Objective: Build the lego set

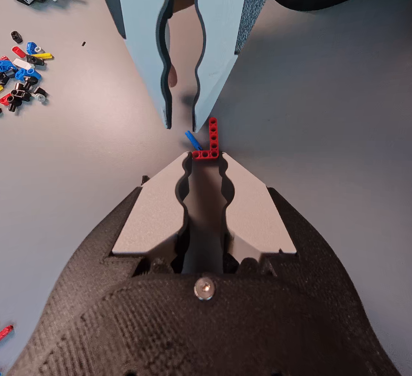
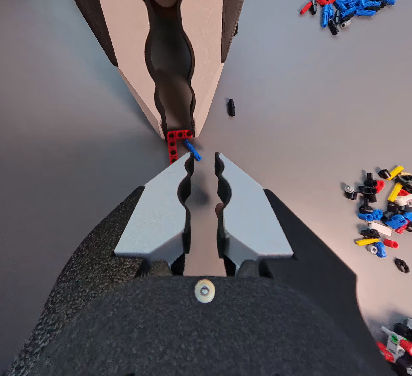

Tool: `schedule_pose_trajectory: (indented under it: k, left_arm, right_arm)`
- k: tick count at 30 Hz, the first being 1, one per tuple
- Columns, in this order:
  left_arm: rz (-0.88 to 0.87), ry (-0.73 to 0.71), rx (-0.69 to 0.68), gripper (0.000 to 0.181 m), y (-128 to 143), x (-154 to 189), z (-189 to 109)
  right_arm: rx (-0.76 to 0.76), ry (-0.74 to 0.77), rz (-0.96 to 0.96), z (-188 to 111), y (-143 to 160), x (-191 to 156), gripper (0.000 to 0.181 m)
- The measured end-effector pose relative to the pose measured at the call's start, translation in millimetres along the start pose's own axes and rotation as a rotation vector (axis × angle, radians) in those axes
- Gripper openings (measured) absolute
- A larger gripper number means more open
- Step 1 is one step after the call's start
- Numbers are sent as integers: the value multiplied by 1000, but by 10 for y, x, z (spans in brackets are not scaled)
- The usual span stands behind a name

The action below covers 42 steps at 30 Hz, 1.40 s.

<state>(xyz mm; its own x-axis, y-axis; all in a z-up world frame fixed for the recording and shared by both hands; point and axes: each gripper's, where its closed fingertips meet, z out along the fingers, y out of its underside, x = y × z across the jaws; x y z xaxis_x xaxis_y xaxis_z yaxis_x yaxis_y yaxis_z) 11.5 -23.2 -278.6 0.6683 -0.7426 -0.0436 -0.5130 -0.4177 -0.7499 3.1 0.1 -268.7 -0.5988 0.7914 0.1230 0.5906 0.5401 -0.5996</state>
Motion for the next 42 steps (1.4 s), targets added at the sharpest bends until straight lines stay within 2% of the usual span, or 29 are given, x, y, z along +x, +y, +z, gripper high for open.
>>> schedule_pose_trajectory:
  k: [4,7,9,13,17,20,22,24,27,31,34,42]
  left_arm:
    - [3,-3,1,23,1,1,-1]
    - [4,-2,1,23,2,3,-6]
    - [-4,0,5,27,-1,-3,-25]
    - [-97,19,123,28,-169,-86,-187]
    - [-101,39,201,22,-289,-85,-276]
    - [-57,55,201,14,-308,-2,-264]
    - [-36,52,196,3,-304,20,-251]
    - [-31,66,212,3,-325,38,-269]
    - [-70,112,288,3,-422,47,-361]
    - [-194,235,532,3,-717,35,-664]
    - [-234,283,641,3,-833,24,-817]
    - [-231,297,639,3,-840,56,-802]
  right_arm:
    - [-59,-57,-44,87,47,-50,18]
    - [-38,-100,-29,126,20,-97,3]
    - [-39,-91,-33,98,40,-83,3]
    - [80,-40,-36,-106,-122,-57,2]
    - [117,-16,-85,-218,-253,-125,2]
    - [118,-16,-107,-210,-292,-171,2]
    - [130,-25,-111,-210,-315,-198,2]
    - [155,-40,-106,-236,-335,-221,2]
    - [257,-57,-74,-349,-434,-220,3]
    - [536,-66,-15,-661,-711,-183,6]
    - [620,-45,-13,-770,-804,-153,8]
    - [653,-44,-19,-766,-861,-169,3]
